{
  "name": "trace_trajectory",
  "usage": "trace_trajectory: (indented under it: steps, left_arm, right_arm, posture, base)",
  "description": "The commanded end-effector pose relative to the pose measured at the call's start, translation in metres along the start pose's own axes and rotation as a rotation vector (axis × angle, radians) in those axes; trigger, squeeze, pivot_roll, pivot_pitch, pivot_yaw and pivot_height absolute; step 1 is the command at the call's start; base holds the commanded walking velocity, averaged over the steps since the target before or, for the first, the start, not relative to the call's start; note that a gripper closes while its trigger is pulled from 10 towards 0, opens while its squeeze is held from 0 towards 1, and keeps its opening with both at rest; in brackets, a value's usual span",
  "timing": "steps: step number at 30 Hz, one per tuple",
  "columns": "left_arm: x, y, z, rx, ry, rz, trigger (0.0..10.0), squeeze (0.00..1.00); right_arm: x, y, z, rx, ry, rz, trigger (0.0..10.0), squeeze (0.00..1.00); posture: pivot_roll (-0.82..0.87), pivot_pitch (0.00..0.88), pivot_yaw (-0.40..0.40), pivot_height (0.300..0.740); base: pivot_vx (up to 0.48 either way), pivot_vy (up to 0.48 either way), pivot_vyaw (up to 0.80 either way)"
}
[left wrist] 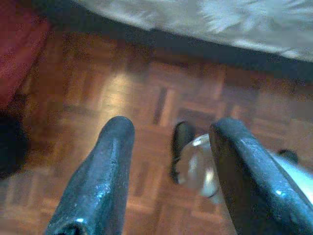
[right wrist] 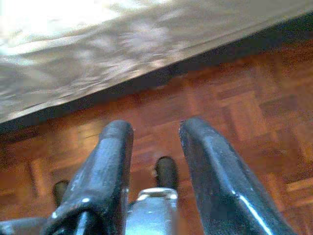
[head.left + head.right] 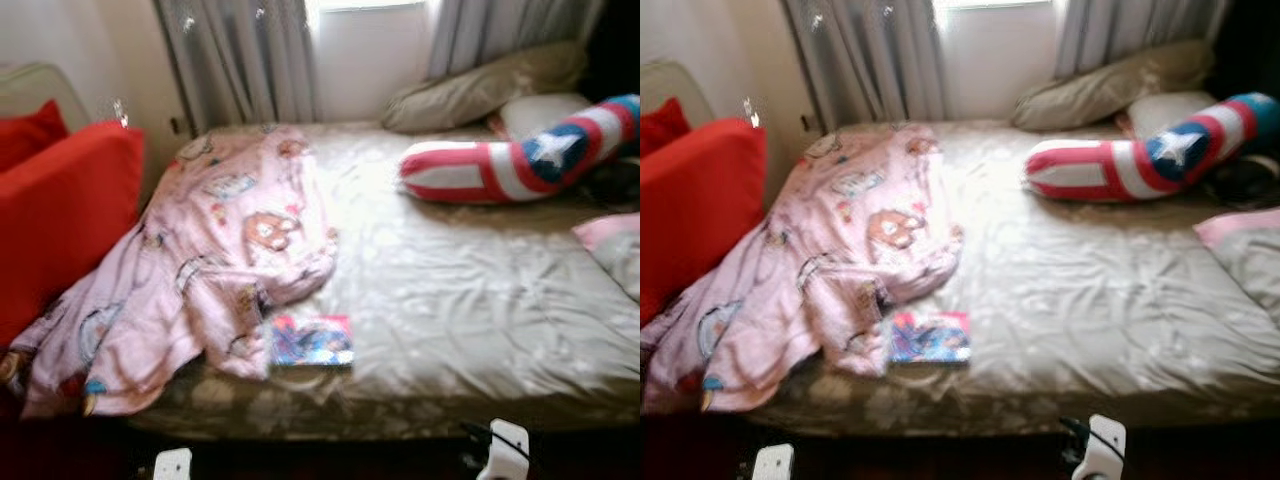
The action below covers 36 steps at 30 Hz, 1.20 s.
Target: Clean up the room
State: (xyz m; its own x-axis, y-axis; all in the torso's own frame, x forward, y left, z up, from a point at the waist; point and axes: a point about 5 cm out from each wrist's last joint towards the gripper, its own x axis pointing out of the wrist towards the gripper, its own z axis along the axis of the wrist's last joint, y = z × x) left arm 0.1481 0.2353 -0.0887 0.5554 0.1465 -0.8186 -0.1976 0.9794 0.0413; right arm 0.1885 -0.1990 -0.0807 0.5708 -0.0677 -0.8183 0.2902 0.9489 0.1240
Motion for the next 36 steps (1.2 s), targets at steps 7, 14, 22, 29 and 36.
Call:
trace_trajectory:
  steps: [7, 14, 22, 29, 36]
  left_arm:
    - [0.001, -0.002, 0.004, 0.044, -0.008, -0.015, 10.0, 0.00]
    - [0.003, -0.007, 0.007, 0.078, 0.000, -0.023, 10.0, 0.00]
    - [0.003, -0.009, 0.008, 0.073, 0.003, -0.025, 10.0, 0.00]
    - [0.001, -0.004, 0.003, 0.051, 0.007, -0.012, 10.0, 0.00]
    - [-0.002, 0.008, -0.002, 0.027, 0.003, -0.001, 10.0, 0.00]
  right_arm:
    - [-0.001, -0.006, -0.001, -0.003, 0.003, -0.013, 10.0, 0.00]
    - [-0.001, -0.006, -0.001, -0.008, 0.004, -0.010, 10.0, 0.00]
    - [-0.001, -0.005, 0.000, -0.005, -0.001, -0.009, 10.0, 0.00]
    - [-0.001, -0.005, 0.001, -0.018, -0.004, -0.004, 10.0, 0.00]
    - [0.000, -0.004, 0.004, -0.054, -0.014, 0.009, 10.0, 0.00]
  posture:
    - [0.02, 0.000, 0.025, 0.740]
    - [0.02, 0.000, 0.024, 0.740]
    - [0.02, 0.000, 0.021, 0.740]
    - [0.02, 0.000, 0.020, 0.740]
    - [0.02, 0.000, 0.017, 0.740]
  base:
    - [0.000, 0.137, 0.00]
    - [0.000, -0.313, 0.00]
    - [0.000, -0.415, 0.00]
    - [0.000, 0.000, 0.00]
    - [0.000, 0.000, 0.11]
